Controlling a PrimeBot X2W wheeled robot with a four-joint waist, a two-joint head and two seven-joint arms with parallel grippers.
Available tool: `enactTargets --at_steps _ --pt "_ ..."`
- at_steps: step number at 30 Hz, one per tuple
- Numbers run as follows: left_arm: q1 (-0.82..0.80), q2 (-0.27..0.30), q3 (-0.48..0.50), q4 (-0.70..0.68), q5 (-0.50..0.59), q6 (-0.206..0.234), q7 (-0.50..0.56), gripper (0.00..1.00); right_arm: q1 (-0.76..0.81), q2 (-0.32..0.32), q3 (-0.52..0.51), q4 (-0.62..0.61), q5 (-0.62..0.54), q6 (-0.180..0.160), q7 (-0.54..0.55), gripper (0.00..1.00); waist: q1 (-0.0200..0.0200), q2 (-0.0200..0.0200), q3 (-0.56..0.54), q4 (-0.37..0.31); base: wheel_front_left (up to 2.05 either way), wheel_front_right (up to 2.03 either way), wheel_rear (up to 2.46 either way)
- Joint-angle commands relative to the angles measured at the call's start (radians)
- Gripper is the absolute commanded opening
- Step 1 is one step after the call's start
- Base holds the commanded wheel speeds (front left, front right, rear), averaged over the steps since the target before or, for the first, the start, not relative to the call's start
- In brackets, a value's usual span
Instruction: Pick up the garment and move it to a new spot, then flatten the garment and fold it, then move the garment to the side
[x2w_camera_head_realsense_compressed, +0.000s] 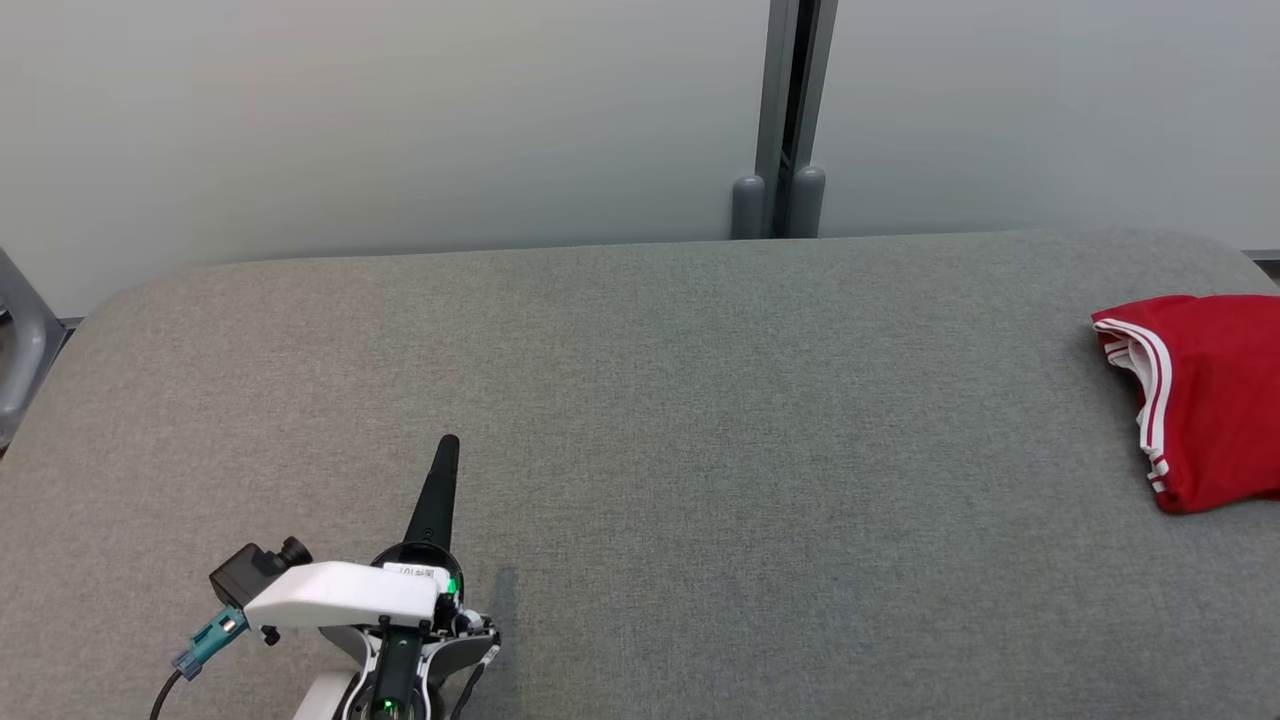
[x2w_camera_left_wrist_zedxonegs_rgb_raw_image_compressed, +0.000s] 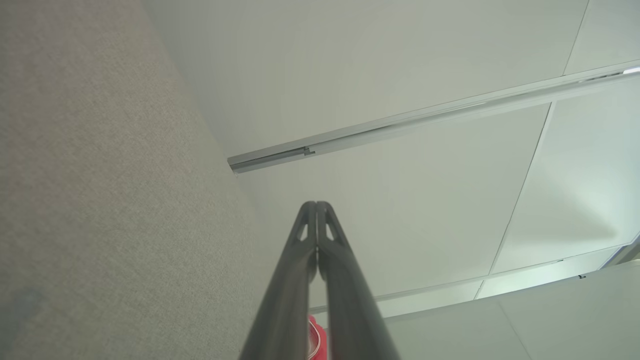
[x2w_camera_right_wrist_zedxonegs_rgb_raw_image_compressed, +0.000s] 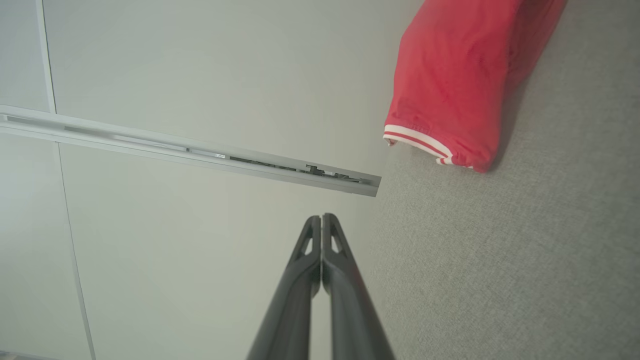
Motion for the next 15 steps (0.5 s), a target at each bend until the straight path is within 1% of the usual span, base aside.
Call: enactTargets --at_steps 1,15 --pt "-0.022 0.006 -0.001 -0.001 -0.013 -0.004 0.003 0.0 0.003 -0.01 -0.008 -0.009 0.02 0.0 0.009 0.0 0.0 0.0 0.0 -0.001 0.0 0.0 0.0" --pt "-0.042 0.007 -0.021 0.005 -0.104 -0.01 0.015 0.0 0.011 -0.011 -0.039 -0.016 0.134 0.0 0.051 0.0 0.0 0.0 0.004 -0.01 0.0 0.0 0.0"
